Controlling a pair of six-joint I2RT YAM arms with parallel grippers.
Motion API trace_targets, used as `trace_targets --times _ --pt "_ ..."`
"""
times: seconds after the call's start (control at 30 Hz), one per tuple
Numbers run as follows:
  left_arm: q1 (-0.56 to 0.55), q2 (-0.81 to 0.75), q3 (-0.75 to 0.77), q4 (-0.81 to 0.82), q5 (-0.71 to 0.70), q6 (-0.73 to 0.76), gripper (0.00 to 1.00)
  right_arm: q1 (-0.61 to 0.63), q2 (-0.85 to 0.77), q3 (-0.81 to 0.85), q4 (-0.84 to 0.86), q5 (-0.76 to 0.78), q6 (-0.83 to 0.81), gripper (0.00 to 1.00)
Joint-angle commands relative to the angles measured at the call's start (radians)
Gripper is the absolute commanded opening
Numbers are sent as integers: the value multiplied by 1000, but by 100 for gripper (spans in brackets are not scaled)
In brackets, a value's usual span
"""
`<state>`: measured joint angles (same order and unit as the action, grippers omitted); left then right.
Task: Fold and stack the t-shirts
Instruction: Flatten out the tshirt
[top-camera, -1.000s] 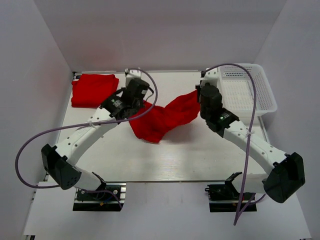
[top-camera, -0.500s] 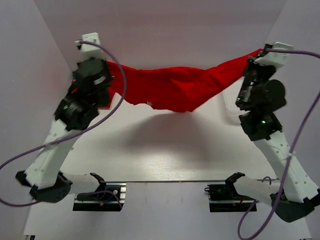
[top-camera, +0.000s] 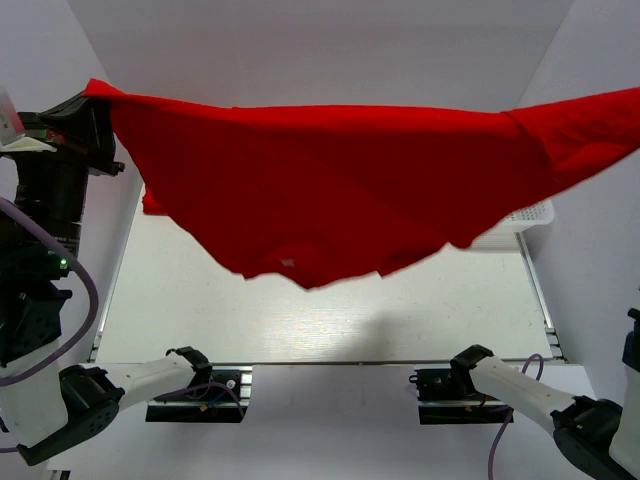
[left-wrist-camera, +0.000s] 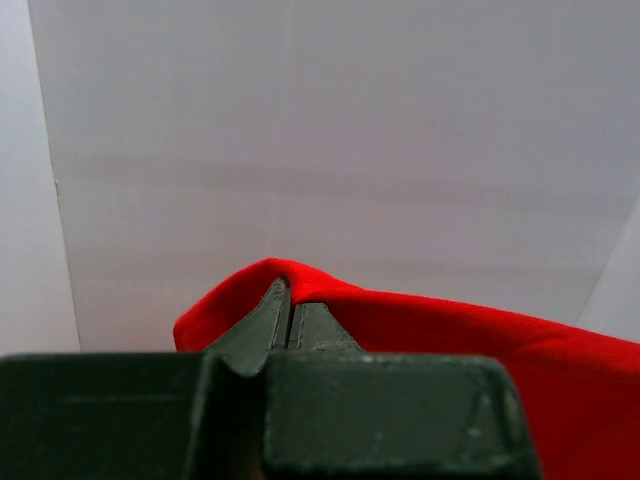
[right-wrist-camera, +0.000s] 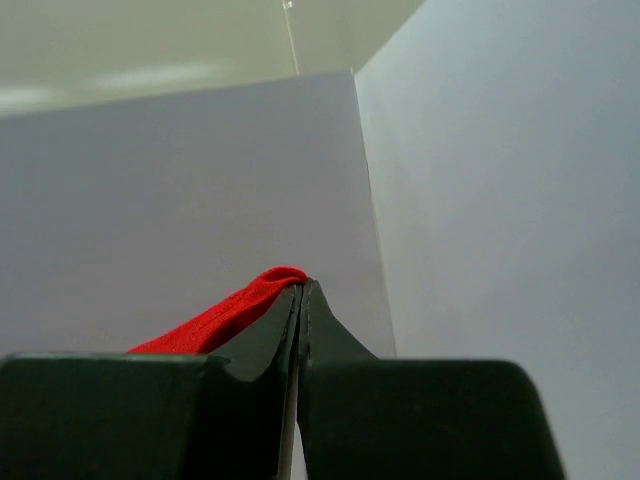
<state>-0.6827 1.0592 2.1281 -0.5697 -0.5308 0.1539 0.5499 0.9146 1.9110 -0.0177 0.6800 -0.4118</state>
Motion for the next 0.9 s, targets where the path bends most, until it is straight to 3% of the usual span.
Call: trace_targets --times 0.0,0.07,0.17,0.2,0.23,0.33,0.4,0.43,0.53,0.57,0.63,0.67,0.7,0.73,0.77,0.8,0.83,0.87 --pt "6 -4 -46 45 -24 30 0 1 -22 -19 -47 -53 19 0" --pt "6 22 -85 56 -60 30 0 -2 -14 -55 -44 -22 25 0" --pt "-11 80 -174 85 -190 30 0 -1 1 -244 7 73 48 0" --pt "-11 138 -197 85 -211 16 0 -1 13 -338 270 101 60 0" --pt "6 169 -244 76 -225 -31 0 -7 17 -381 66 113 129 0" --pt "15 281 -367 37 -290 -173 0 -8 79 -616 67 196 282 0" --pt "43 332 -478 22 -240 -253 0 -18 163 -690 64 237 347 0" --pt "73 394 -514 22 -216 -316 0 -36 196 -770 38 237 470 0" --pt "161 530 -586 13 -131 -411 0 -79 400 -805 -51 118 625 0" --pt "181 655 -586 13 -101 -412 0 -115 569 -796 -44 95 639 0" --pt "227 793 -496 2 -86 -412 0 -136 683 -683 -71 50 630 0" --pt "256 940 -367 -51 -86 -403 0 -159 840 -541 -144 52 630 7" --pt "256 941 -277 -94 -63 -402 0 -166 889 -540 -171 29 631 17" --pt "268 1087 -187 -135 -52 -402 5 -171 926 -493 -198 20 643 30" --pt "291 1154 -86 -183 -34 -402 18 -182 995 -374 -279 0 650 39" --pt "302 1209 84 -247 -23 -389 37 -185 998 -356 -289 -22 636 61" --pt "302 1257 149 -266 -14 -389 81 -185 998 -345 -286 -61 634 67" --pt "316 1304 224 -277 27 -369 100 -185 983 -345 -280 -83 622 73"
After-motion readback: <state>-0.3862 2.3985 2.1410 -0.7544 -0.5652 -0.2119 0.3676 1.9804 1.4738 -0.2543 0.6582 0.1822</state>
